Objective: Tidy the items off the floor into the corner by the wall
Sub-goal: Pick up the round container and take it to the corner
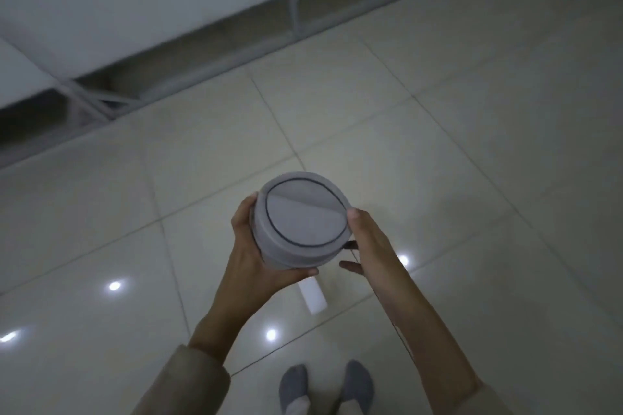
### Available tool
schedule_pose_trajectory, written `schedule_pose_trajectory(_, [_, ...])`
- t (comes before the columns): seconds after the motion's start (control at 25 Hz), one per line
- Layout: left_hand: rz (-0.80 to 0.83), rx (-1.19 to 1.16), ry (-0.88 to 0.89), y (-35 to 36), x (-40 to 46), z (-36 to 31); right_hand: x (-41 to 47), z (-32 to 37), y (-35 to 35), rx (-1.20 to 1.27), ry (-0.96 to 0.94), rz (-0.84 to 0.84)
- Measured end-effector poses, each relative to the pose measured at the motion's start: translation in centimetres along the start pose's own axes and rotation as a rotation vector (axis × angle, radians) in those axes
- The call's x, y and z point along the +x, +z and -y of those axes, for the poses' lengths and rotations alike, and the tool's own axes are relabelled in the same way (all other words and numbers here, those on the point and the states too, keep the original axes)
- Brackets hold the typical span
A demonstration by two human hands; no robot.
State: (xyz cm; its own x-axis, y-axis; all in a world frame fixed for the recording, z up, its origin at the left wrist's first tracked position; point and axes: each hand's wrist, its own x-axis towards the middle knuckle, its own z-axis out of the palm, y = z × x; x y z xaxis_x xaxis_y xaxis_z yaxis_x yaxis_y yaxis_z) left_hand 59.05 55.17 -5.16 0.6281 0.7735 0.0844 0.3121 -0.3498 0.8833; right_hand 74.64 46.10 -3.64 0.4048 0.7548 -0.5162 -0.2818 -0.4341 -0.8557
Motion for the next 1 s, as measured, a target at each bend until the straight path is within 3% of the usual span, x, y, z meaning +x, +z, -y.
schedule_pose_trajectory(0.2, [-0.431, -0.035, -0.106, -13.1, -7.7, -9.8, -9.7, 11.9, 11.8, -0.114, -0.193, 0.399])
schedule_pose_trajectory(0.36, [-0.758, -0.066, -0.210, -20.7, -18.6, -14.3, -19.0, 14.4, 21.6, -0.208, -0.240, 0.719])
schedule_pose_trajectory(0.6, [-1.165, 0.044, -0.365, -28.1, -42.1, -18.5, -37.0, 9.1, 35.3, -0.382, -0.256, 1.203])
schedule_pose_trajectory(0.84, [-1.544, 0.106, -0.624, -29.5, -67.0, -22.3, -57.1, -0.7, 46.0, -0.517, -0.251, 1.635])
schedule_pose_trajectory(1.0, [-1.810, 0.072, -0.657, -29.8, -78.7, -24.0, -67.8, -6.4, 51.4, -0.595, -0.252, 1.900])
